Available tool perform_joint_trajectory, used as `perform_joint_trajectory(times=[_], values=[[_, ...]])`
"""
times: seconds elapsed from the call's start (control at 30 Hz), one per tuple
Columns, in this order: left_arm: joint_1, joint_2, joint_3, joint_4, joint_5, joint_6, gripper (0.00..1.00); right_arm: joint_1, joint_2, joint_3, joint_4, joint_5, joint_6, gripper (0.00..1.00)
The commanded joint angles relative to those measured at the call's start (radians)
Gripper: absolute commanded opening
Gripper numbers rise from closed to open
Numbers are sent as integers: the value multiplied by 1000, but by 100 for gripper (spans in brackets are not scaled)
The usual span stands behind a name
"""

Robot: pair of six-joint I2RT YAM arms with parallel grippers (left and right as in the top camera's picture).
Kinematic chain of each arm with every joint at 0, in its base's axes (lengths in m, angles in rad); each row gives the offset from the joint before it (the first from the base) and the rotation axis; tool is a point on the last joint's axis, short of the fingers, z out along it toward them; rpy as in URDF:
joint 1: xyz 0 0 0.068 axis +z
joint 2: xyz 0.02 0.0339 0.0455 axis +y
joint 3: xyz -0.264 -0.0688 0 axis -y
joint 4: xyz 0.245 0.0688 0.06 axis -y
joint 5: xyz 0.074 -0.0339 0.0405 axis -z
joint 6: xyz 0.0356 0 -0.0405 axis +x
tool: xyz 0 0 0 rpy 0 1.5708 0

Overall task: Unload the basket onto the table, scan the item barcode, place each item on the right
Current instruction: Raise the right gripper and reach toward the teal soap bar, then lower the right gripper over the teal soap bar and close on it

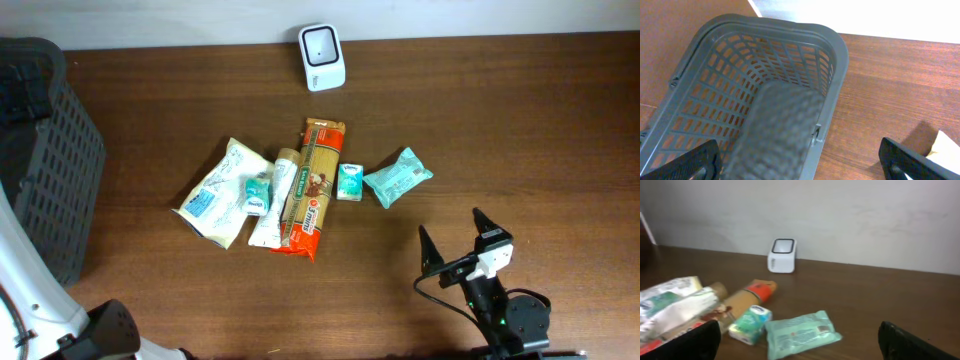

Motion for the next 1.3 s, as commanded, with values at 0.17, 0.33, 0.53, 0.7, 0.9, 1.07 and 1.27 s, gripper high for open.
perform_joint_trajectory(times=[0.17,0.33,0.53,0.7,0.9,1.07,1.27], values=[[6,3,2,-2,4,-14,99,-2,263,415,-281,-261,107,99],[6,3,2,-2,4,-14,99,-1,628,694,-565,-384,108,99],[6,3,2,-2,4,-14,99,-1,985,805,-616,-455,152,99],[6,3,2,-2,4,-14,99,159,1064,912,-622,-404,152,99],[6,3,2,-2,4,-14,99,246,1069,932,-487,-401,153,99],[6,3,2,-2,4,-14,99,248,1131,930,-476,-388,268,99],[6,3,2,-2,4,-14,99,386,1371,931,-452,-92,613,88]])
